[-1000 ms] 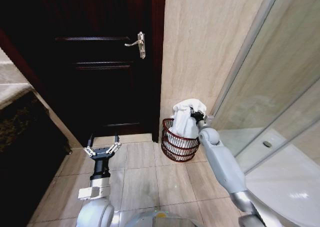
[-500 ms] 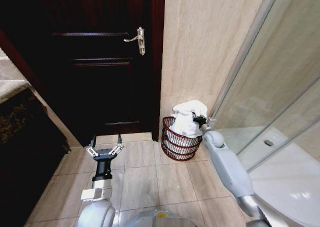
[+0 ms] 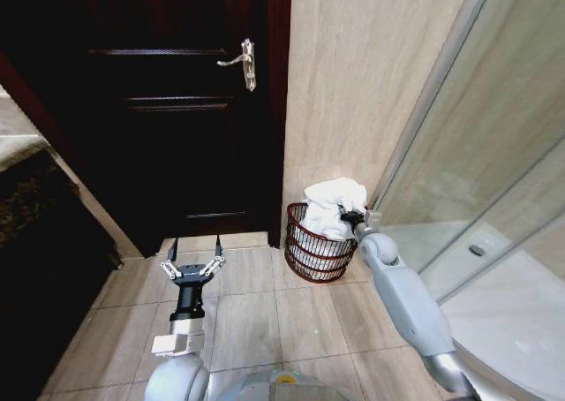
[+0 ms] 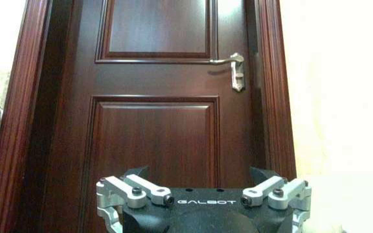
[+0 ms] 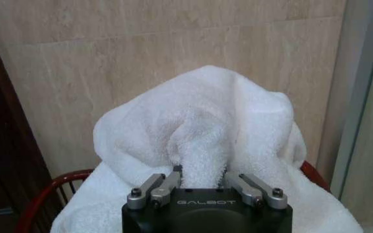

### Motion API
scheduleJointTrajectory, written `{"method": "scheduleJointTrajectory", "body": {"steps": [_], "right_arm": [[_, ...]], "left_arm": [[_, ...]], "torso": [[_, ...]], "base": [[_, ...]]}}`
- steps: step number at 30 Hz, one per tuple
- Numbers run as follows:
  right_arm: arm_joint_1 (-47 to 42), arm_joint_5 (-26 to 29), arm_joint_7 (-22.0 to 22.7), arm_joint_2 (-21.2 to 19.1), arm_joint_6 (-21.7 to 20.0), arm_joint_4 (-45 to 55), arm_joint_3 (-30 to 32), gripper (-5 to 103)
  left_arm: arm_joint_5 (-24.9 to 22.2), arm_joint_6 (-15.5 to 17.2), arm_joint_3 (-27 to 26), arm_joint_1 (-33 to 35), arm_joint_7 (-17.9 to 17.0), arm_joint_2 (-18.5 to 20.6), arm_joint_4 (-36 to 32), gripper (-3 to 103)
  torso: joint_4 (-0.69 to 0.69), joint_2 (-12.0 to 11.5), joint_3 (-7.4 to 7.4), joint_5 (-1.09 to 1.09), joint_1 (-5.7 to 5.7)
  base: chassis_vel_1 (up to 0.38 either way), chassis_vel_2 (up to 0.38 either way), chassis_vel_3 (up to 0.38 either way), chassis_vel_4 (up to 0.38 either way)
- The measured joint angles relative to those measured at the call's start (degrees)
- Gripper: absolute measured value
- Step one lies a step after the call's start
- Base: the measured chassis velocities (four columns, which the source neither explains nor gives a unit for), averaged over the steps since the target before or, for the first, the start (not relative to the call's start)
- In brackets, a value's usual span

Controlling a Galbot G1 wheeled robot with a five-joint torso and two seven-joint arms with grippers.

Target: Discard the used towel into the hamper.

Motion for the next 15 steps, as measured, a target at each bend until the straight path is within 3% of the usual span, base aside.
{"method": "scheduleJointTrajectory", "body": {"steps": [9,15], "right_arm": [[4.18,1.89,0.49,-0.31,-3.14,-2.41,-1.84,21],[6.58,6.81,2.88,-0.34,-8.14,-3.45,-4.22,21]], "left_arm": [[-0.29,-0.17,-0.36,-0.16,-0.39,0.37,-0.53,100],[-0.58,0.01,-1.09,0.06,-0.26,0.55,-0.9,100]], "torso": [[0.0,-0.41,-0.36,0.0,-0.05],[0.0,-0.27,-0.29,-0.01,0.0]], "base": [[0.0,0.0,0.0,0.0],[0.0,0.0,0.0,0.0]]}}
